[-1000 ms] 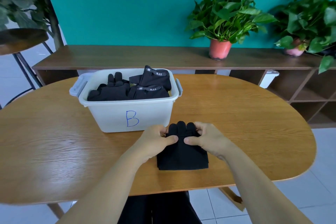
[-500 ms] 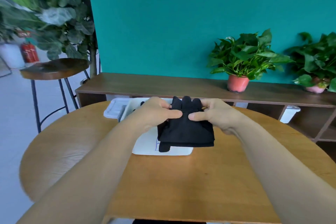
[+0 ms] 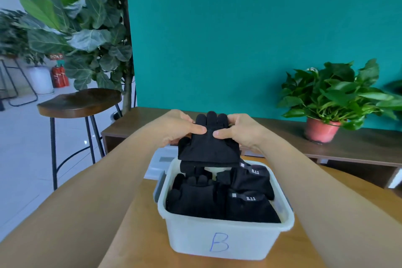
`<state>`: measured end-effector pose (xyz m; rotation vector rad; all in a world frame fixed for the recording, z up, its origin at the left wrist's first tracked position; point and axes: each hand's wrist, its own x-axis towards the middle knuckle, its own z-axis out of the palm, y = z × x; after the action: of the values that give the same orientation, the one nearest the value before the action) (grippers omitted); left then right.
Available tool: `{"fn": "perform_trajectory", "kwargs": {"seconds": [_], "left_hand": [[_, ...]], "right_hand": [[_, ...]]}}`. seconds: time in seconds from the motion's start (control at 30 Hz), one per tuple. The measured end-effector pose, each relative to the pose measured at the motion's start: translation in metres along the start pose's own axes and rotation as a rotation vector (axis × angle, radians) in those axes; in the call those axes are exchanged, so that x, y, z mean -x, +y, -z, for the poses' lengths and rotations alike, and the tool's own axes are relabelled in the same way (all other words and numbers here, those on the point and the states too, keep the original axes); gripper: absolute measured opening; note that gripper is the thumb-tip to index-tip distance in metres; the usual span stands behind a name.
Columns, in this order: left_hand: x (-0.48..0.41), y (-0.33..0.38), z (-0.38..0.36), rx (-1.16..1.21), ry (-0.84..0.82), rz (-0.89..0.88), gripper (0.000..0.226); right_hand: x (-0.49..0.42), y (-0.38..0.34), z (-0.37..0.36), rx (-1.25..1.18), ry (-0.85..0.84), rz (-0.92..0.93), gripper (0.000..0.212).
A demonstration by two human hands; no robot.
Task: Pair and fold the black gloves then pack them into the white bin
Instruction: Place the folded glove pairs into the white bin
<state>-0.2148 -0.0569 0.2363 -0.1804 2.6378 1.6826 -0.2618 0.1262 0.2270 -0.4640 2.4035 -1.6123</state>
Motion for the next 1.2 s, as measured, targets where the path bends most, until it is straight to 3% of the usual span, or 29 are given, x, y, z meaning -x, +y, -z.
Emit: {"fn": "perform_trajectory", "kwargs": {"seconds": [0.27,0.63,0.8,0.97,1.1,1.2], "left_hand": [[-0.041,-0.051,-0.006,-0.050,-0.029,0.072,0.023],[-0.049,-0.093,-0.019,-0.221,-0.055,0.082,0.036],[-0.054,-0.103,-0.023,-0.368,-0.007,0.037,0.076],[-0.047,-0.110,-0.023,-0.466,0.154,-0.042,0.040],[-0.031,-0.112,-0.023,-0.479,0.208,-0.062,0.036],[-0.021,-0.112,-0.027,-0.535,0.312,-0.176,0.031]], "right_hand": [[-0.039,0.057,-0.026,-0.016,0.010,-0.030,0.017],[-0.031,0.095,-0.037,0.019,-0.052,0.003,0.025],[-0.030,0.099,-0.037,0.071,-0.081,0.020,0.023],[-0.030,0.101,-0.034,0.117,-0.083,0.027,0.027],[-0.027,0.100,-0.029,0.298,0.000,0.075,0.048],[-0.019,0.094,-0.024,0.504,0.106,0.180,0.049]]}}
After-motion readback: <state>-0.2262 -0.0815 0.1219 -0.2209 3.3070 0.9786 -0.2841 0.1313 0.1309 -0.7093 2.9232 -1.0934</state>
